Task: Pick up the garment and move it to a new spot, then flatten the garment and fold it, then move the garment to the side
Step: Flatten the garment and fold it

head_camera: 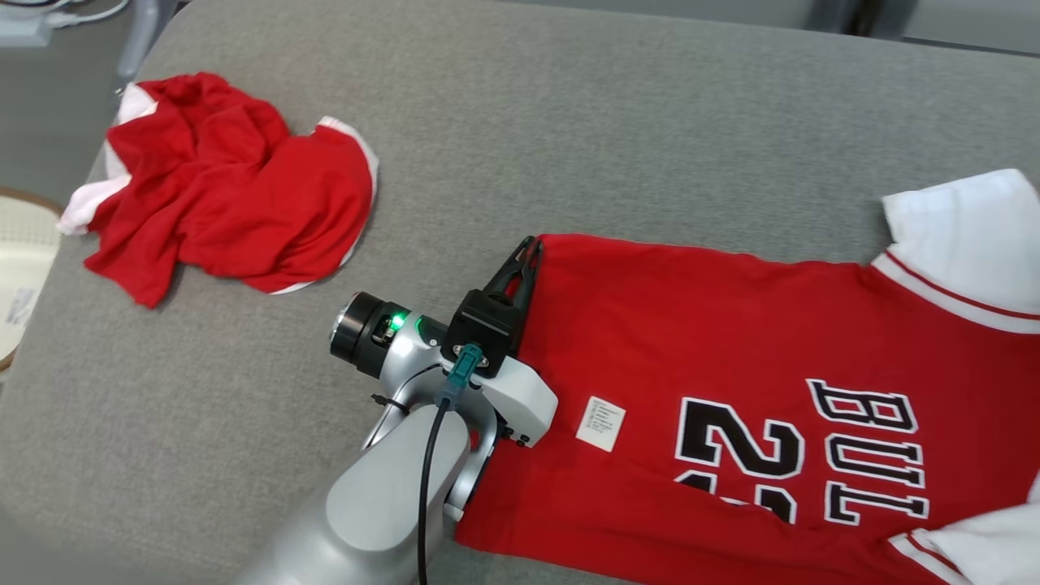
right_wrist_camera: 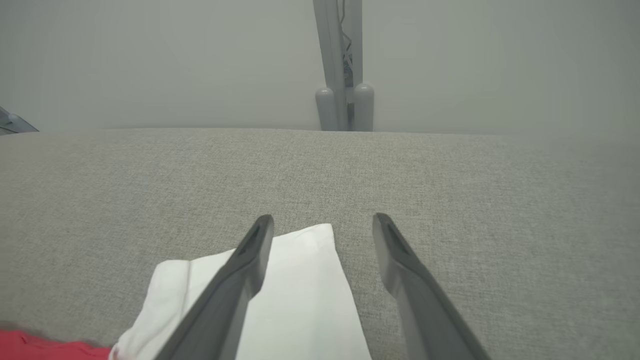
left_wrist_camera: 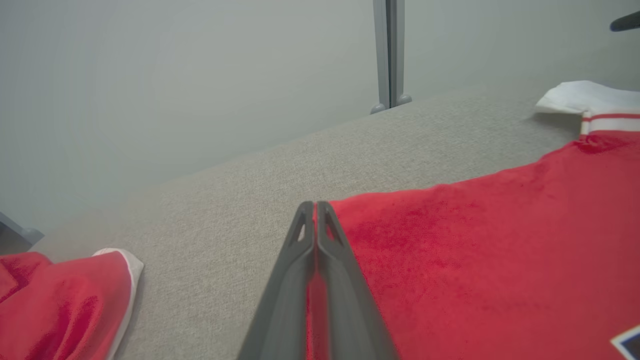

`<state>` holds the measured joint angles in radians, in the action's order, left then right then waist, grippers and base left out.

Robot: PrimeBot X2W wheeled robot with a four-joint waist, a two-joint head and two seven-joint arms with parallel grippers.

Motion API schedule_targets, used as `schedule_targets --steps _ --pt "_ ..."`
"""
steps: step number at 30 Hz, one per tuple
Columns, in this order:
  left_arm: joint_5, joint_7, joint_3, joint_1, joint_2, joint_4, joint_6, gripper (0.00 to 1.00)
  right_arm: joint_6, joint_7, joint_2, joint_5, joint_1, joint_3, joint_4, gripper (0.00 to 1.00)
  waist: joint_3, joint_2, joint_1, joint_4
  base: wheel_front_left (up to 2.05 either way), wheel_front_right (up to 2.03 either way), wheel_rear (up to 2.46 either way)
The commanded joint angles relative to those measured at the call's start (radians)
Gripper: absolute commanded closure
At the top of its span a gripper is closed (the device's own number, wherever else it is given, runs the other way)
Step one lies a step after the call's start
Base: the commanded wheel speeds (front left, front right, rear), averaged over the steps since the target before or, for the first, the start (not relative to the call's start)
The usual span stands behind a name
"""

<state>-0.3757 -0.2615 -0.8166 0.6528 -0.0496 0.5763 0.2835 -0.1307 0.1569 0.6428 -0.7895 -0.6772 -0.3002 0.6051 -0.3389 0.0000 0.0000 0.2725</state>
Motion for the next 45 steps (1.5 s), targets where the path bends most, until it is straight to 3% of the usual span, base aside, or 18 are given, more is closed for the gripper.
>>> schedule_targets --steps 1,8,21,22,23,24,25,33,45 --pt "0.004 -0.004 -0.006 -0.001 -0.005 -0.008 0.008 1.0 0.0 0.016 0.013 -0.015 -0.027 -0.015 0.024 0.0 -0.027 0.0 0.0 0.038 0.0 0.0 0.0" --pt "-0.048 -0.004 -0.073 0.017 -0.003 -0.07 0.02 1.0 0.0 0.073 0.074 -0.059 -0.12 -0.139 0.125 0.0 -0.055 0.0 0.0 0.074 0.0 0.0 0.0" --pt "-0.095 -0.004 -0.131 0.057 -0.003 -0.095 0.063 1.0 0.0 0.085 0.103 -0.136 -0.192 -0.274 0.206 0.0 -0.088 0.0 0.0 0.085 0.0 0.0 0.0" --pt "-0.098 -0.004 -0.133 0.058 -0.003 -0.096 0.063 1.0 0.0 0.084 0.104 -0.145 -0.193 -0.283 0.207 0.4 -0.088 0.0 0.0 0.085 0.0 0.0 0.0" --pt "-0.101 -0.004 -0.135 0.058 -0.003 -0.095 0.066 1.0 0.0 0.081 0.104 -0.152 -0.194 -0.292 0.209 0.6 -0.088 0.0 0.0 0.085 0.0 0.0 0.0" --pt "-0.102 -0.004 -0.137 0.057 -0.003 -0.094 0.069 1.0 0.0 0.076 0.106 -0.157 -0.198 -0.302 0.209 0.88 -0.088 0.0 0.0 0.085 0.0 0.0 0.0" --pt "-0.105 -0.004 -0.138 0.056 -0.003 -0.093 0.07 1.0 0.0 0.07 0.108 -0.162 -0.202 -0.313 0.208 1.0 -0.087 0.0 0.0 0.084 0.0 0.0 0.0" --pt "-0.114 -0.004 -0.129 0.058 -0.003 -0.077 0.077 1.0 0.0 -0.024 0.126 -0.208 -0.208 -0.38 0.182 1.0 -0.076 0.0 0.0 0.072 0.0 0.0 0.0" --pt "-0.088 -0.004 -0.066 0.034 -0.012 -0.023 0.054 1.0 0.0 -0.306 0.144 -0.239 -0.15 -0.497 0.105 1.0 -0.02 0.0 0.0 0.015 0.0 0.0 0.0"
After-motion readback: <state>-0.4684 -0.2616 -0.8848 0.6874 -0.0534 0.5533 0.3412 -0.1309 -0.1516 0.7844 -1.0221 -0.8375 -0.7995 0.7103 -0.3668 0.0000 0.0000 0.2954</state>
